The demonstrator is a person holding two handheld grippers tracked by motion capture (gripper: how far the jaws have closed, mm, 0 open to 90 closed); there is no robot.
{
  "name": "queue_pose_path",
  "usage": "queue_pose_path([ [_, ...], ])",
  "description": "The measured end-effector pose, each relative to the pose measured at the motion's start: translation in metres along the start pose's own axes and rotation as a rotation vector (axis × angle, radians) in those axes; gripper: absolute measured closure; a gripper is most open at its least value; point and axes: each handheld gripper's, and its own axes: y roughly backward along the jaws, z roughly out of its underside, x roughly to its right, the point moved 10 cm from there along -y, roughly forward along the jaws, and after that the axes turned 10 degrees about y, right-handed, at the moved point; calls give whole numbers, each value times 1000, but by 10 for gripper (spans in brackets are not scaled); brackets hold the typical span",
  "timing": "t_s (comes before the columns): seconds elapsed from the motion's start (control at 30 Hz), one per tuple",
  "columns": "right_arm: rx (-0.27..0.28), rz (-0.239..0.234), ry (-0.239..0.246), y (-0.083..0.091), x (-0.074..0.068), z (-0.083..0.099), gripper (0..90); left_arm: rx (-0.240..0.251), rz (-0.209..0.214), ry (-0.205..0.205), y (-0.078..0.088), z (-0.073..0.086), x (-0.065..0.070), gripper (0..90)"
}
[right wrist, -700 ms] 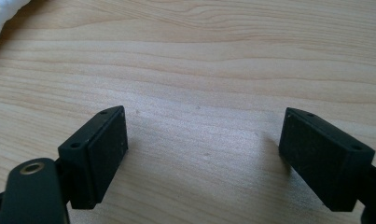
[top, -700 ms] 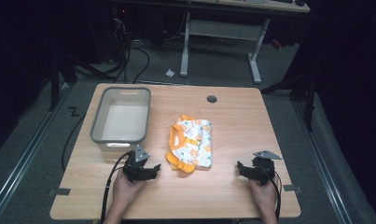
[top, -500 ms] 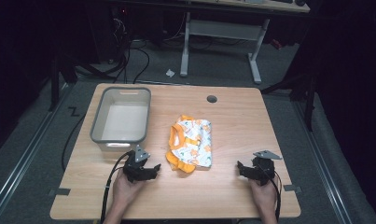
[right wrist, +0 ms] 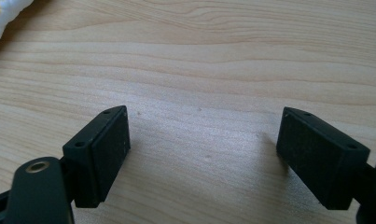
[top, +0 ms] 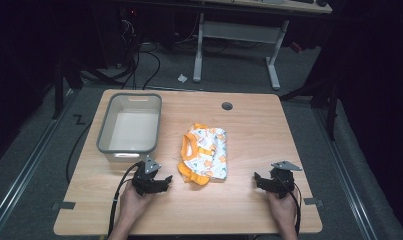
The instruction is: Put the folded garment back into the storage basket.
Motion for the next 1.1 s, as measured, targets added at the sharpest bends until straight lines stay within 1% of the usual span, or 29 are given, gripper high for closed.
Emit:
queue_pose_path([
  [0.17,1,3,-1,0,0,0,179,0,-5,7,0,0,1,271],
  [0.27,2,3,0,0,0,0,180,-9,5,-6,0,1,1,255],
  [0.3,2,3,0,0,0,0,180,-16,5,-4,0,1,2,254],
  [0.43,5,2,1,0,0,0,184,-25,27,21,1,0,6,254],
  [0.53,5,2,1,0,0,0,185,-20,26,22,0,0,10,255],
  [0.63,6,-4,5,0,-1,0,189,-24,36,46,1,-1,12,246],
  [0.67,8,-4,9,0,-1,0,191,-15,34,48,2,-3,13,251],
  [0.73,9,-5,12,0,-1,-1,192,-4,32,47,4,-5,14,294],
  [0.8,9,-5,12,0,-1,-1,191,3,52,60,6,-9,17,297],
  [0.9,9,-4,11,0,-1,-1,191,10,61,49,8,-14,22,291],
  [0.97,9,-4,11,0,-1,-1,191,2,63,43,8,-16,24,296],
  [1.0,9,-4,11,0,-1,-1,191,-2,62,51,7,-19,26,292],
  [1.1,9,-4,11,0,-1,-1,192,5,83,74,7,-26,33,255],
])
